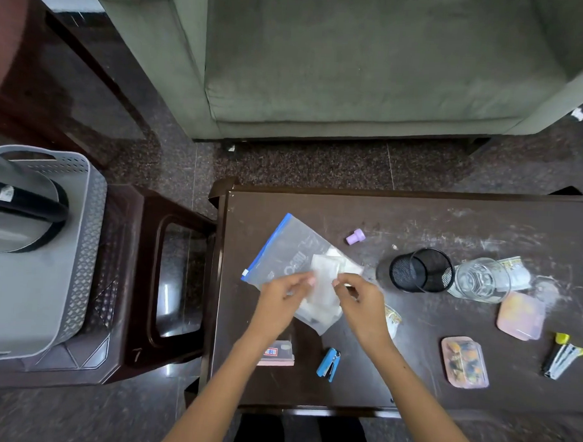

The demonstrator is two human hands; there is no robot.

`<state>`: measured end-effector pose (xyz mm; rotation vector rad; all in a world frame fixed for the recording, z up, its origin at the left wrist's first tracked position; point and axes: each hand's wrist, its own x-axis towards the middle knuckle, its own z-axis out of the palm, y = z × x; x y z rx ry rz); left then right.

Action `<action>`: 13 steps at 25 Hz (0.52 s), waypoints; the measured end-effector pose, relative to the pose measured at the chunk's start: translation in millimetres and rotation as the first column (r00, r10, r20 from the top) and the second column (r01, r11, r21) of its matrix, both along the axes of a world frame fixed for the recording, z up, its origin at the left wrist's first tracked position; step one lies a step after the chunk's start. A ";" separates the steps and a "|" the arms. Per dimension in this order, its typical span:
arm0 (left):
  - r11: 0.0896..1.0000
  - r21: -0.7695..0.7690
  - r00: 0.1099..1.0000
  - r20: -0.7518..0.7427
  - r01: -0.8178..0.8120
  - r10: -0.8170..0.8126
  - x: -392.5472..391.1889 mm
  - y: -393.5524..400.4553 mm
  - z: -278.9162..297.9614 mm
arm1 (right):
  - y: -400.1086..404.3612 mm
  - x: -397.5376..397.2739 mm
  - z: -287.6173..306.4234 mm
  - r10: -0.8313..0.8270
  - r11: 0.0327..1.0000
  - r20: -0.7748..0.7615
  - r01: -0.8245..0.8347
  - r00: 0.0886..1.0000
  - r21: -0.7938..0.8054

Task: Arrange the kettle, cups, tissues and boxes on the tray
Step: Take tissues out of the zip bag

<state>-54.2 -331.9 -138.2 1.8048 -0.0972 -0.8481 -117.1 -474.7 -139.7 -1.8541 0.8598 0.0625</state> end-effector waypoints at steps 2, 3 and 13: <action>0.991 -0.135 0.990 -0.141 -0.001 -0.018 -13.7 -6.9 2.9 | 4.4 -8.8 10.4 0.073 0.996 0.023 -0.074 0.997 0.045; 0.982 -0.184 0.985 -0.170 -0.041 0.010 -18.7 -8.2 3.8 | 5.0 -13.1 13.8 0.099 0.993 0.037 -0.101 0.994 0.061; 0.995 -0.073 0.997 -0.020 -0.070 0.069 -30.6 1.7 6.1 | 9.2 -21.3 32.1 -0.018 0.939 0.013 0.013 1.000 0.343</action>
